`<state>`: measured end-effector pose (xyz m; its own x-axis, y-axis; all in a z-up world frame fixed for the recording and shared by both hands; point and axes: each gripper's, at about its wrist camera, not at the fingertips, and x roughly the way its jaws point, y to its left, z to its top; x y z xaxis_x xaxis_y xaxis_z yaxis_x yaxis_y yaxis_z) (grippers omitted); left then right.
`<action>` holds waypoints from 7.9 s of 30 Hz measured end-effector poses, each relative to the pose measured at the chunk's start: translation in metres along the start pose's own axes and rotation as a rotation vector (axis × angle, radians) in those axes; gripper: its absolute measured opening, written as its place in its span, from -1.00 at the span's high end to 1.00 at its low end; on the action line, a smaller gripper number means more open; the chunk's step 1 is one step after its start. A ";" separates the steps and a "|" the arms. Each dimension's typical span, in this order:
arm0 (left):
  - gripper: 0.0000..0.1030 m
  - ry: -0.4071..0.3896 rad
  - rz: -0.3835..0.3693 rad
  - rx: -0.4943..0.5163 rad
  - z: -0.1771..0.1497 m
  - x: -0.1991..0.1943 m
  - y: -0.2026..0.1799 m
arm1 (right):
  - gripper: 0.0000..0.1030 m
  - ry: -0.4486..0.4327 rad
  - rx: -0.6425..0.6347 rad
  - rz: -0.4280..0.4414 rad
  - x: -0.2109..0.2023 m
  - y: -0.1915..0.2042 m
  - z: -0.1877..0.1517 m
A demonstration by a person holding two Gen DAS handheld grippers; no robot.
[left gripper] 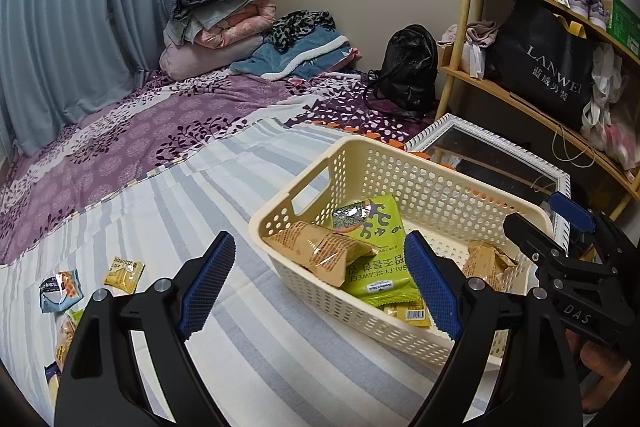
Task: Organize snacks
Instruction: 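Withdraw both grippers from the basket back toward the snacks, then grasp the blue-and-white cracker packet with the left gripper, then grasp the green packet with the right gripper while the left holds the cracker packet, then carry the green packet into the basket and open the right gripper while left holds crackers, then lower the cracker packet into the basket and open the left gripper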
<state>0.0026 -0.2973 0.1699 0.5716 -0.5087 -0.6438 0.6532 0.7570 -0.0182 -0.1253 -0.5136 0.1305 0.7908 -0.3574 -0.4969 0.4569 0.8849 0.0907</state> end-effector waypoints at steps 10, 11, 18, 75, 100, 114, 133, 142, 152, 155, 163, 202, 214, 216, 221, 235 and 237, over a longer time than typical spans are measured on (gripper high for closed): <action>-0.71 -0.007 0.016 -0.039 -0.011 -0.015 0.019 | -0.90 -0.001 -0.020 0.002 -0.008 0.018 0.004; -0.71 -0.008 0.017 -0.044 -0.012 -0.016 0.022 | -0.90 0.000 -0.022 -0.001 -0.009 0.019 0.005; -0.71 -0.009 0.029 -0.087 -0.024 -0.026 0.042 | -0.90 -0.005 -0.054 0.000 -0.014 0.036 0.007; -0.71 0.062 0.337 -0.533 -0.185 -0.104 0.263 | -0.90 0.179 -0.389 0.319 0.010 0.240 -0.052; -0.09 0.230 0.440 -0.603 -0.249 -0.059 0.334 | -0.90 0.324 -0.454 0.471 0.031 0.301 -0.097; 0.13 0.143 0.441 -0.656 -0.252 -0.086 0.340 | -0.90 0.366 -0.496 0.558 0.077 0.371 -0.099; 0.13 0.109 0.429 -0.659 -0.245 -0.104 0.335 | -0.53 0.456 -0.442 0.586 0.152 0.430 -0.093; 0.13 0.100 0.421 -0.651 -0.240 -0.105 0.332 | -0.22 0.437 -0.467 0.603 0.133 0.411 -0.098; 0.13 0.072 0.412 -0.629 -0.230 -0.116 0.320 | -0.21 0.393 -0.405 0.634 0.095 0.371 -0.086; 0.13 0.059 0.410 -0.618 -0.225 -0.120 0.314 | -0.21 0.369 -0.381 0.638 0.083 0.357 -0.077; 0.13 0.027 0.393 -0.578 -0.207 -0.130 0.294 | -0.20 0.302 -0.322 0.645 0.056 0.322 -0.054; 0.13 -0.004 0.240 -0.274 -0.108 -0.106 0.152 | -0.43 0.062 0.066 0.279 0.010 0.042 -0.005; 0.13 0.005 0.140 -0.149 -0.068 -0.073 0.093 | -0.45 0.050 0.117 0.236 0.013 0.004 -0.013; 0.13 0.006 0.116 -0.126 -0.060 -0.067 0.081 | -0.48 0.058 0.108 0.217 0.015 0.002 -0.014; 0.13 0.004 0.068 -0.068 -0.038 -0.049 0.051 | -0.58 0.054 0.088 0.172 0.015 -0.002 -0.017; 0.13 0.009 -0.086 0.021 0.006 0.006 -0.023 | -0.66 0.042 0.081 0.097 0.016 -0.022 -0.017; 0.08 0.003 -0.107 0.026 0.010 0.012 -0.032 | -0.66 0.039 0.081 0.086 0.016 -0.025 -0.018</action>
<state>-0.0067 -0.3313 0.1704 0.4960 -0.5849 -0.6417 0.7234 0.6872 -0.0672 -0.1315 -0.5358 0.1052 0.8127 -0.2676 -0.5177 0.4206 0.8842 0.2032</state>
